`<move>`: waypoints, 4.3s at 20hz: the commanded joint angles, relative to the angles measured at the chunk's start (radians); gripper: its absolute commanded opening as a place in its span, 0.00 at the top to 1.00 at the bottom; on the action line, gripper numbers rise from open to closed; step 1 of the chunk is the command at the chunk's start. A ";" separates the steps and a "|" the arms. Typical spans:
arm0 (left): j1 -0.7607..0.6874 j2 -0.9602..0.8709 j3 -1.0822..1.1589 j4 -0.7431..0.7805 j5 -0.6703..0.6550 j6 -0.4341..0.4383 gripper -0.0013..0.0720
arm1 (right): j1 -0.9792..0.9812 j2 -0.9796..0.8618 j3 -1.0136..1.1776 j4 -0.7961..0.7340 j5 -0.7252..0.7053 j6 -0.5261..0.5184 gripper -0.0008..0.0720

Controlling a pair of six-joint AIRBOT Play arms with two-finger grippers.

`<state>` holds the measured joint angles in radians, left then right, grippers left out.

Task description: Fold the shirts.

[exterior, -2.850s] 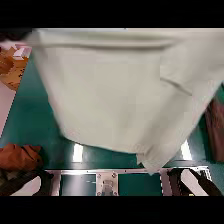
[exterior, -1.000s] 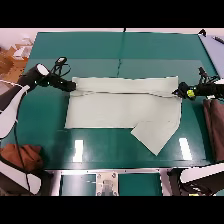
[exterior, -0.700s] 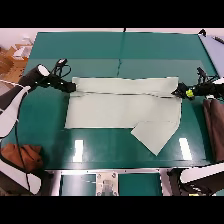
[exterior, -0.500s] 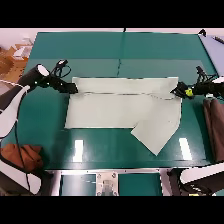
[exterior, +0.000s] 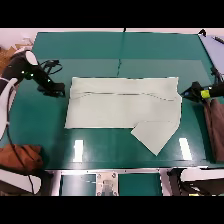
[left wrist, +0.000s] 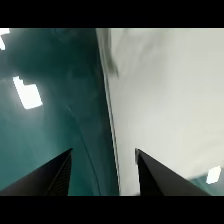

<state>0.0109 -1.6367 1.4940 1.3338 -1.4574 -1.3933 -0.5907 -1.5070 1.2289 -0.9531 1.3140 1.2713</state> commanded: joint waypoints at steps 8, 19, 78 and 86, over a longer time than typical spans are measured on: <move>0.011 0.641 -0.822 -0.224 0.292 -0.216 0.09 | -0.289 0.556 -0.686 -0.098 -0.157 0.083 0.62; -0.378 0.616 -1.098 -0.427 1.067 -0.417 0.09 | -0.182 0.599 -0.957 0.011 -0.252 0.080 0.55; -0.152 -0.130 0.180 -0.054 0.458 -0.211 0.06 | 0.188 -0.092 0.157 -0.083 -0.261 0.183 0.37; -0.068 -0.131 0.322 -0.090 0.151 -0.196 0.92 | -0.089 -0.224 0.183 -0.014 0.010 -0.119 0.16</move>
<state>-0.0738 -1.7668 1.7893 1.2671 -1.2144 -1.6058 -0.6014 -1.6653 1.4029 -1.0214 1.2179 1.2640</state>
